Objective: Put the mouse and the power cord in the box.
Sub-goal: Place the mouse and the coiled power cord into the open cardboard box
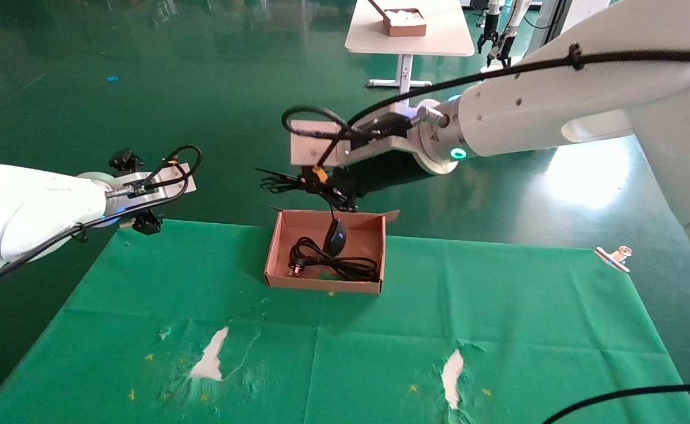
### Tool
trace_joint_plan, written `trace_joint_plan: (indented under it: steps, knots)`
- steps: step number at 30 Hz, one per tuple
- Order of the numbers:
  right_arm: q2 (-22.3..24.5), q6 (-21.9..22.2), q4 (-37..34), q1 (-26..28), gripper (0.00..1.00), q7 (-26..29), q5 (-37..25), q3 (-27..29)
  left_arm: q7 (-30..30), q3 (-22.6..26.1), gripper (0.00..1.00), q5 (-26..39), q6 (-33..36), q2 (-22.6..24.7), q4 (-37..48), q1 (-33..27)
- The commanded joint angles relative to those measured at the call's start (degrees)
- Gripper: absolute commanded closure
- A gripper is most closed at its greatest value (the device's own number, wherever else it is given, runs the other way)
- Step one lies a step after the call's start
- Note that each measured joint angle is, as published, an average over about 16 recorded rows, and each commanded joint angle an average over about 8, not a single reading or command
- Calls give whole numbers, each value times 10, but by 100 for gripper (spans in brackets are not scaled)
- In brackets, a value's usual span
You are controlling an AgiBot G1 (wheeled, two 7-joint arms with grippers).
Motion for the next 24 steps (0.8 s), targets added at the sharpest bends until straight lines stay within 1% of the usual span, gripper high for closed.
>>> trace_joint_plan:
  steps: [1,4,6,11,15,16,19,23,24]
  knots:
    - [-10,6,-24,9,100,-24,17,-6,-2,0,0,1,1,-1,-2,0]
    - [-12,32,-45,1,100,-26,50,-33,-4,1,0,3,1,-1,-4,0]
    - [-12,60,-61,-7,100,-21,68,-52,-6,1,0,4,2,-2,-5,0]
    - [-11,151,-110,-29,100,4,95,-90,-10,2,0,6,3,-3,-9,1]
    - [-9,216,-146,-46,100,23,114,-107,-12,2,0,8,4,-4,-12,1]
    - [-9,227,-153,-49,95,26,118,-109,-13,2,0,9,4,-5,-12,1]
    - [-9,256,-173,-59,58,32,128,-118,-15,3,0,10,4,-5,-14,1]
    - [-10,276,-187,-66,8,34,135,-125,-16,3,0,10,5,-6,-14,1]
    - [-10,279,-189,-67,0,35,136,-126,-16,3,0,10,5,-6,-15,1]
